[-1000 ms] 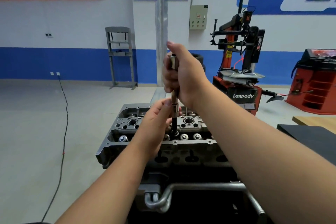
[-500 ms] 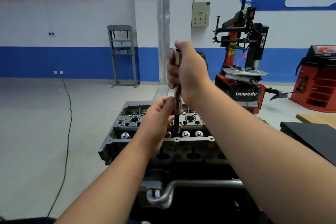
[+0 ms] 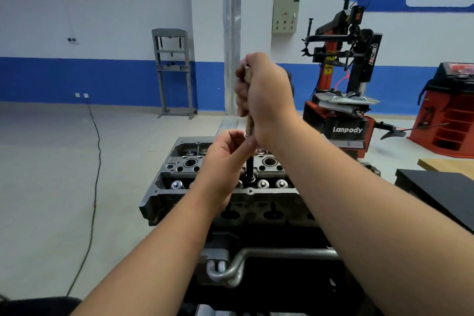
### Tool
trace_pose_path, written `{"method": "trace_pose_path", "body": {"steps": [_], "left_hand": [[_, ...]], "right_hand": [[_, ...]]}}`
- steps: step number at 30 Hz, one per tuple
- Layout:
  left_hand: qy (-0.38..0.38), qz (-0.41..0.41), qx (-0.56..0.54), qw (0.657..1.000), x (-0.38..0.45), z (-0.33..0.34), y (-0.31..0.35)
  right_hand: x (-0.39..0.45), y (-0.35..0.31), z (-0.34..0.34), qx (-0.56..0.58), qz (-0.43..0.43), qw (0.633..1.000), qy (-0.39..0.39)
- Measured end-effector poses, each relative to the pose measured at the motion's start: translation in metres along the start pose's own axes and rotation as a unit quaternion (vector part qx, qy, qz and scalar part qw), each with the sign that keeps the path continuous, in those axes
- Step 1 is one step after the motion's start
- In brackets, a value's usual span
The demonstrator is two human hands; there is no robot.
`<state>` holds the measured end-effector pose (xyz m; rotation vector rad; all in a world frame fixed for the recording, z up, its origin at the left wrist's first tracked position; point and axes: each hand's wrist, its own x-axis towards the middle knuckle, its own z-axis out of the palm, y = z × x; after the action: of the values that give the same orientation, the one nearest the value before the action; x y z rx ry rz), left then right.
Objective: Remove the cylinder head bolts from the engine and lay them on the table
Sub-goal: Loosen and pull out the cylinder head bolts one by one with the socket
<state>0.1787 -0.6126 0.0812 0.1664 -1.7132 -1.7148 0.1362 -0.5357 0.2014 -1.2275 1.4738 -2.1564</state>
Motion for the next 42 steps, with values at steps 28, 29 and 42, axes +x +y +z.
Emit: {"method": "trace_pose_path", "body": {"steps": [28, 29, 42], "left_hand": [[0.033, 0.016, -0.017, 0.999, 0.003, 0.003, -0.002], [0.032, 0.017, -0.012, 0.999, 0.004, 0.003, -0.003], [-0.025, -0.007, -0.017, 1.0, -0.002, -0.002, 0.001]], "right_hand": [[-0.003, 0.008, 0.004, -0.047, 0.018, 0.994, 0.095], [-0.002, 0.008, 0.003, -0.031, 0.019, 0.997, 0.073], [-0.004, 0.004, -0.001, -0.018, 0.003, 0.998, 0.052]]}}
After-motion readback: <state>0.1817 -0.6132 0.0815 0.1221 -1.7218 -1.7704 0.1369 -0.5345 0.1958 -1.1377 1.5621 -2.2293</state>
